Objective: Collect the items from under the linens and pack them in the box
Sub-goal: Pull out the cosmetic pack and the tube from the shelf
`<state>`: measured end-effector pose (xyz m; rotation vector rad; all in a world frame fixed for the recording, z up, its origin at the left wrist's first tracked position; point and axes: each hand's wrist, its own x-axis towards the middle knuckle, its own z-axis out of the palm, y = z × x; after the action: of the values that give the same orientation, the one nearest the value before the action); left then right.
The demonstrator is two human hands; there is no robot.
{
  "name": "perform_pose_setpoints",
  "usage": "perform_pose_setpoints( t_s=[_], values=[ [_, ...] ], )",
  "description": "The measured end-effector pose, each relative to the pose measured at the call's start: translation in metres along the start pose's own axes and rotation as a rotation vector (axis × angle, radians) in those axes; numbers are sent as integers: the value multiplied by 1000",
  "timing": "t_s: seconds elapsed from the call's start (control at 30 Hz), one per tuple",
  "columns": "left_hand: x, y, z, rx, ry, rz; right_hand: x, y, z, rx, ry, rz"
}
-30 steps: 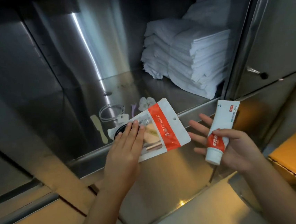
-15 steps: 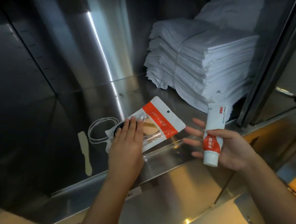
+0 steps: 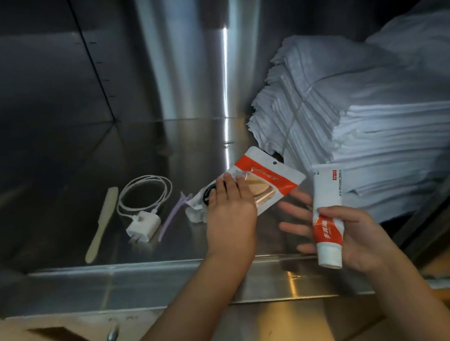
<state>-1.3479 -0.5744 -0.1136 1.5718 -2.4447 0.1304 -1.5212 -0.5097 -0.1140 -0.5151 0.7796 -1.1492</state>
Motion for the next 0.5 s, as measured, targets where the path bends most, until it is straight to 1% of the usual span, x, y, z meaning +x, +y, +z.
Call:
perform_pose_setpoints(
  t_s=[0.17,0.3,0.5],
  values=[
    [4,30,11,-1,-42,-88,-1,-10,-17,-81,8,64],
    [9,43,22,0,-107,-152,0,-6,-23,-39,9,82],
    [16,52,38,9,-169,-180,0,-3,-27,12,-30,84]
  ],
)
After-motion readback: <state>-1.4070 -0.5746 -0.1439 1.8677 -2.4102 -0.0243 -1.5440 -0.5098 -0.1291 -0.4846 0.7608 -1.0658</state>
